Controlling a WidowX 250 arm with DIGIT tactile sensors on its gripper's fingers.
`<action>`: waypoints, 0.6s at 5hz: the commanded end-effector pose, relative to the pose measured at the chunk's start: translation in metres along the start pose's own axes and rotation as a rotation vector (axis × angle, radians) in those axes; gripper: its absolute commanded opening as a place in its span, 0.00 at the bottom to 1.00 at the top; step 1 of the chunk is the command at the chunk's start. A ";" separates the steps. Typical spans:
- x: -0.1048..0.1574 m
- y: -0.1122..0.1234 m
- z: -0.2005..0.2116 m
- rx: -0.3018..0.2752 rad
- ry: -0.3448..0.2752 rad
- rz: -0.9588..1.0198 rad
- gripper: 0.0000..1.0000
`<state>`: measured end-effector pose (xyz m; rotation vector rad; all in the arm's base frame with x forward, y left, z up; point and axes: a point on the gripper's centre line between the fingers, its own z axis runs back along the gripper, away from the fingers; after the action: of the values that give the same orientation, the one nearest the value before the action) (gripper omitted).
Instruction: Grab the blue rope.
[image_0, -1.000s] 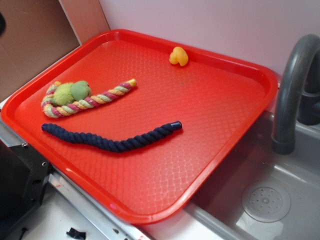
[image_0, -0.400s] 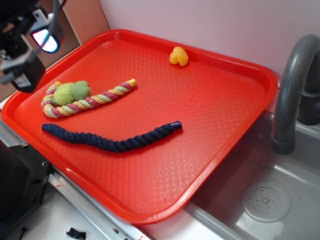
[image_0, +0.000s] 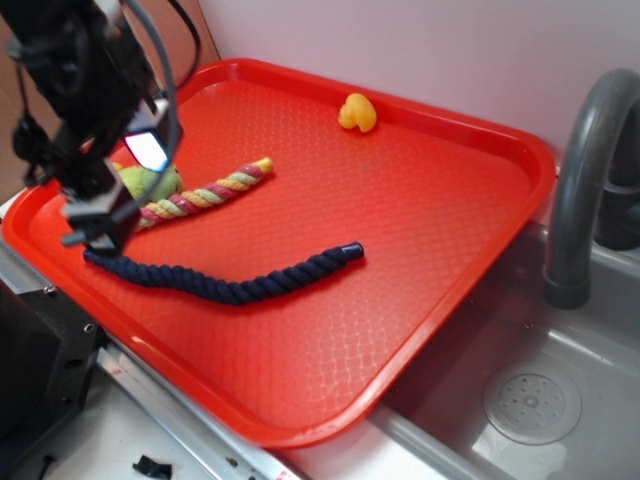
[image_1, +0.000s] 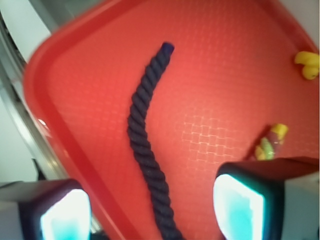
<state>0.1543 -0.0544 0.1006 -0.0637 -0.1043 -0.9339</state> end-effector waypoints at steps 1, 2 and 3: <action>-0.002 -0.004 -0.046 0.000 0.062 -0.043 1.00; -0.004 -0.004 -0.069 -0.014 0.113 -0.046 1.00; -0.002 -0.005 -0.080 -0.026 0.153 -0.059 1.00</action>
<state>0.1548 -0.0618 0.0176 -0.0126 0.0693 -0.9830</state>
